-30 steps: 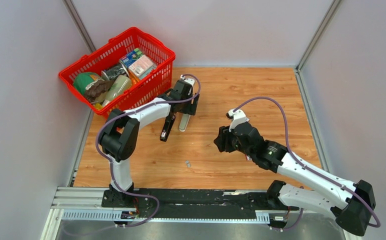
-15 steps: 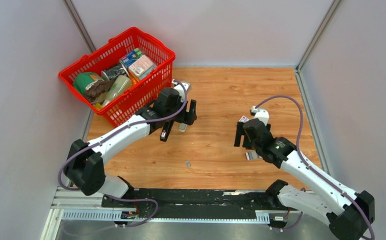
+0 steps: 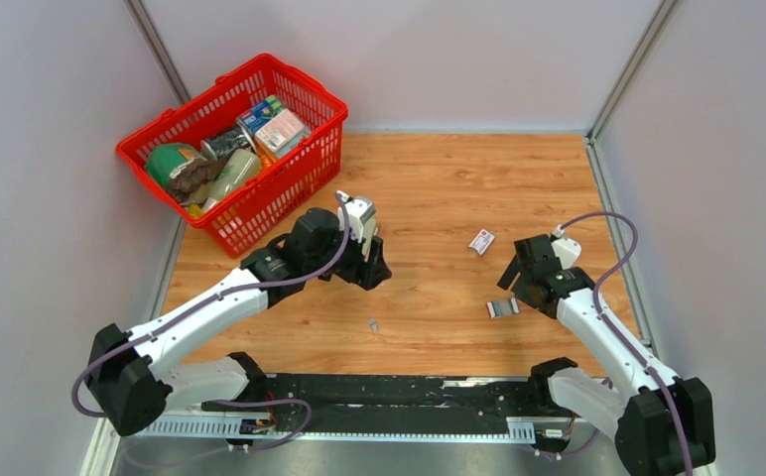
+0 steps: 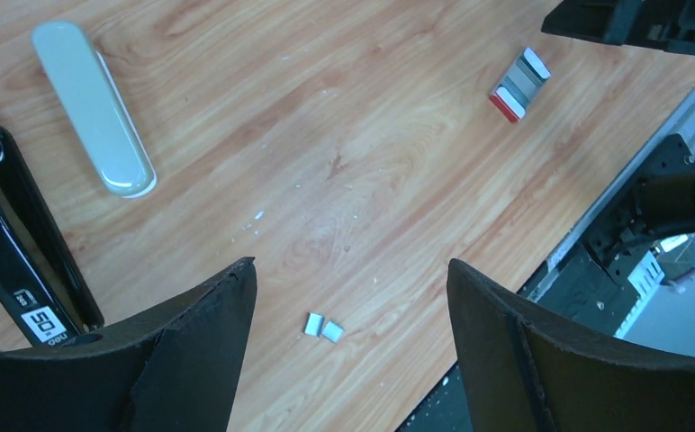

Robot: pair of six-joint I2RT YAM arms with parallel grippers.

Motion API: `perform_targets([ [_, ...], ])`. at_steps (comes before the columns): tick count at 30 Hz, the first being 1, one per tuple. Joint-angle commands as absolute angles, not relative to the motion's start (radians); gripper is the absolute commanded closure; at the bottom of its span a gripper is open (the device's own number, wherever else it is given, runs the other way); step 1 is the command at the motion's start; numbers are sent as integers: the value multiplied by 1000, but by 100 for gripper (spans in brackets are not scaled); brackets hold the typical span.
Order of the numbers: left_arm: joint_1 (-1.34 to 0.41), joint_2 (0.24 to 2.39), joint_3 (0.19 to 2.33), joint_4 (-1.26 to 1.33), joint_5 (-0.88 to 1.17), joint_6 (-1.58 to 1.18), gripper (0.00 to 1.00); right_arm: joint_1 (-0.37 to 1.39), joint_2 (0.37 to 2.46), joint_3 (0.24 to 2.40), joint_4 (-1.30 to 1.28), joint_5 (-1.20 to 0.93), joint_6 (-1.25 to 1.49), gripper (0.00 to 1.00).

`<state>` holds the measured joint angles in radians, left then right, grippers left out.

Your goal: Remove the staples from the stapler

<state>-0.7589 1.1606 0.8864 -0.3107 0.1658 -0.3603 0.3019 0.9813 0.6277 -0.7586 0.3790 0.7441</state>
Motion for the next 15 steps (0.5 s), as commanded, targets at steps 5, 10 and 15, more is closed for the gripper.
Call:
perform_targets([
  [5, -764, 1081, 827, -288, 248, -364, 16, 242, 1040, 600, -655, 370, 854, 16],
  [10, -764, 1089, 805, -258, 287, -364, 16, 242, 1088, 571, -608, 354, 925, 16],
  [15, -764, 1104, 798, -245, 316, -362, 16, 242, 1130, 563, -592, 331, 976, 16],
])
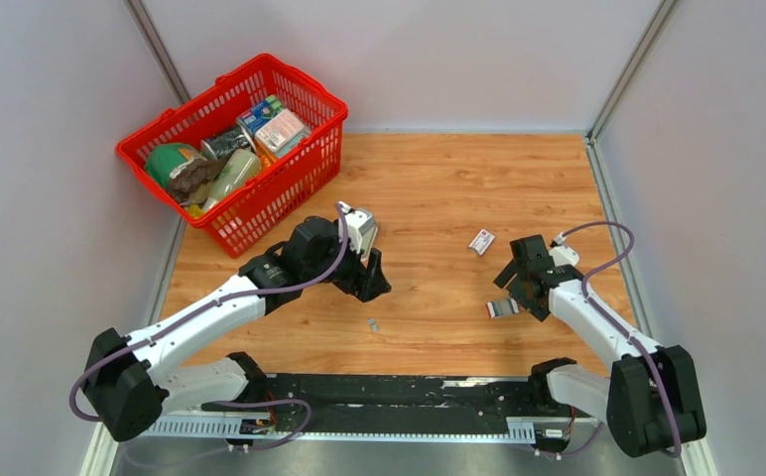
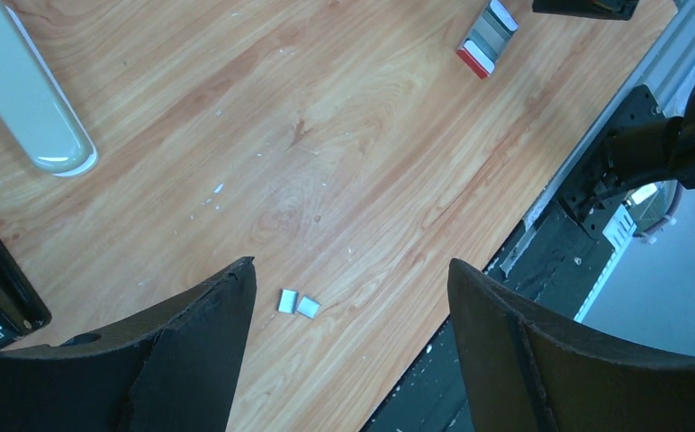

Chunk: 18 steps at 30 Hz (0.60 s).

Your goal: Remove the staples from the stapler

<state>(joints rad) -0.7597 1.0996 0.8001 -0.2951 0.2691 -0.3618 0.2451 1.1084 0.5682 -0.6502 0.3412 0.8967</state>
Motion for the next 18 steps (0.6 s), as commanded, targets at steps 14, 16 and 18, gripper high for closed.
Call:
perform_targets([
  [14, -764, 1108, 788, -236, 339, -360, 16, 242, 1232, 543, -534, 242, 1025, 20],
  [16, -764, 1108, 788, -235, 339, -359, 16, 247, 1227, 535, -529, 224, 1034, 20],
  [18, -764, 1109, 788, -236, 339, -357, 16, 253, 1218, 529, -529, 215, 1048, 20],
])
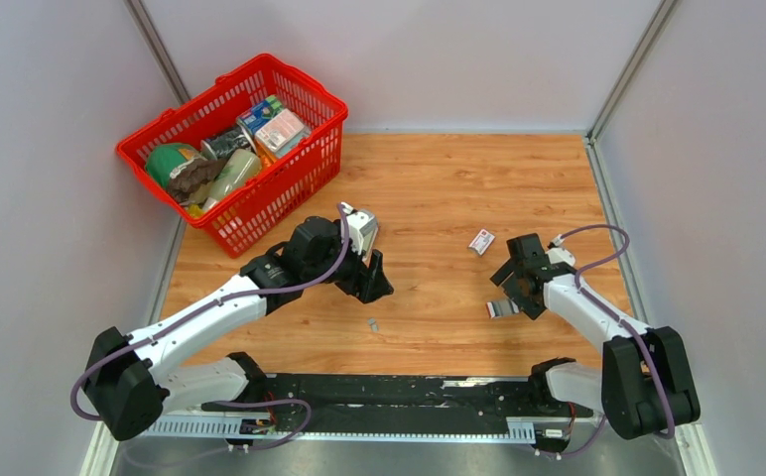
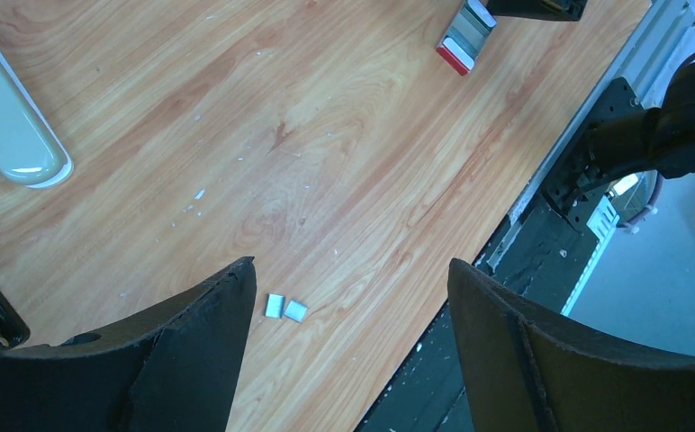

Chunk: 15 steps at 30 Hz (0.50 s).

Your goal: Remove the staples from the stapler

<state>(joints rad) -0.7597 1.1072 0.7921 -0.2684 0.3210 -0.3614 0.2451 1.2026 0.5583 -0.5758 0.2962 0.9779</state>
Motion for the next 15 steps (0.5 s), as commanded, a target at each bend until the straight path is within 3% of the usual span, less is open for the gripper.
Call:
perform_targets([
  [1, -764, 1109, 785, -235, 341, -357, 16, 261, 1213, 526, -531, 210, 1055, 20],
  [15, -762, 1092, 781, -239, 339, -357, 16, 396, 1170, 528, -572, 163, 1178, 20],
])
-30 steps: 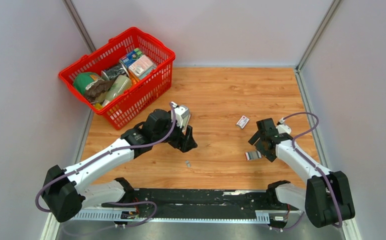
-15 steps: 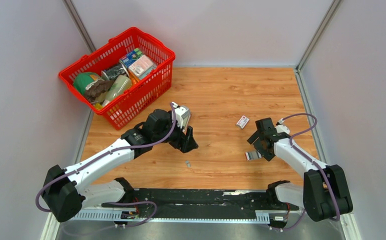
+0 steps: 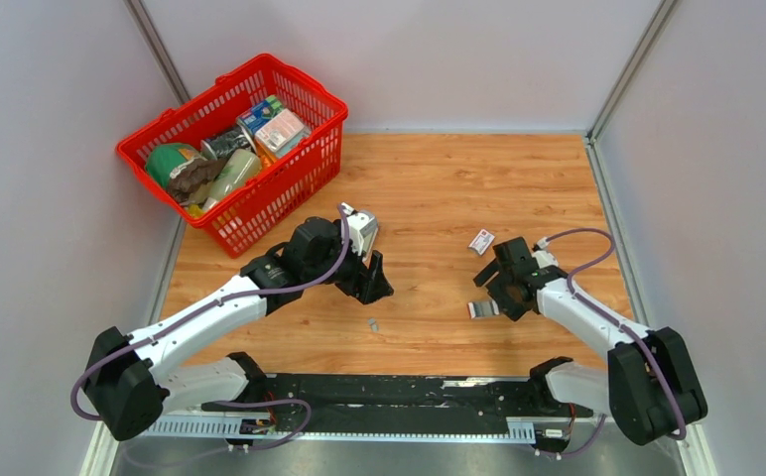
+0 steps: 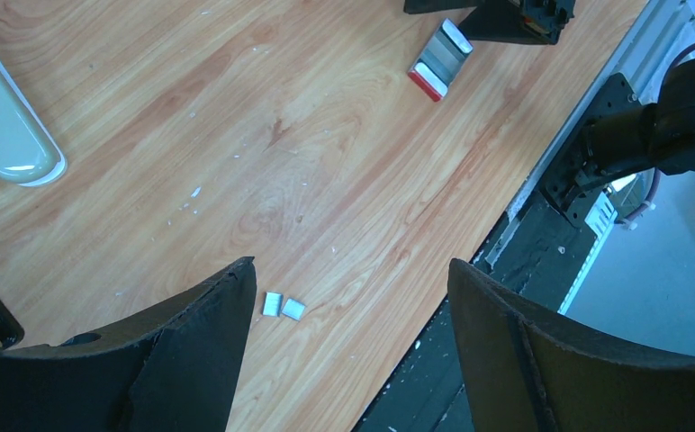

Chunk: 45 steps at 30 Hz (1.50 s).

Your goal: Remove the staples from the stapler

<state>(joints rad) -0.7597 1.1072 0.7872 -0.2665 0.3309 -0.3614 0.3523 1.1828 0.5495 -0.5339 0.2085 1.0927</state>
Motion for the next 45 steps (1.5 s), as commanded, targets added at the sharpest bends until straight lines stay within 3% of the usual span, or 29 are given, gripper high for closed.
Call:
perform_targets([
  [1, -762, 1094, 782, -239, 341, -356, 16, 414, 1167, 528, -575, 167, 1190, 20],
  [12, -764, 1089, 790, -253, 333, -356, 16, 578, 1218, 555, -543, 187, 1301, 18],
  [22, -764, 1109, 801, -268, 314, -354, 16, 611, 1319, 630, -488, 176, 1299, 18],
  [28, -762, 1101, 813, -288, 299, -356, 15, 611, 1232, 655, -606, 280, 1253, 17],
  [34, -764, 1051, 819, -299, 235, -373, 15, 611, 1037, 704, -721, 426, 1102, 18],
  [45, -764, 901, 917, -472, 68, -348, 14, 684, 1012, 805, -581, 209, 707, 26],
])
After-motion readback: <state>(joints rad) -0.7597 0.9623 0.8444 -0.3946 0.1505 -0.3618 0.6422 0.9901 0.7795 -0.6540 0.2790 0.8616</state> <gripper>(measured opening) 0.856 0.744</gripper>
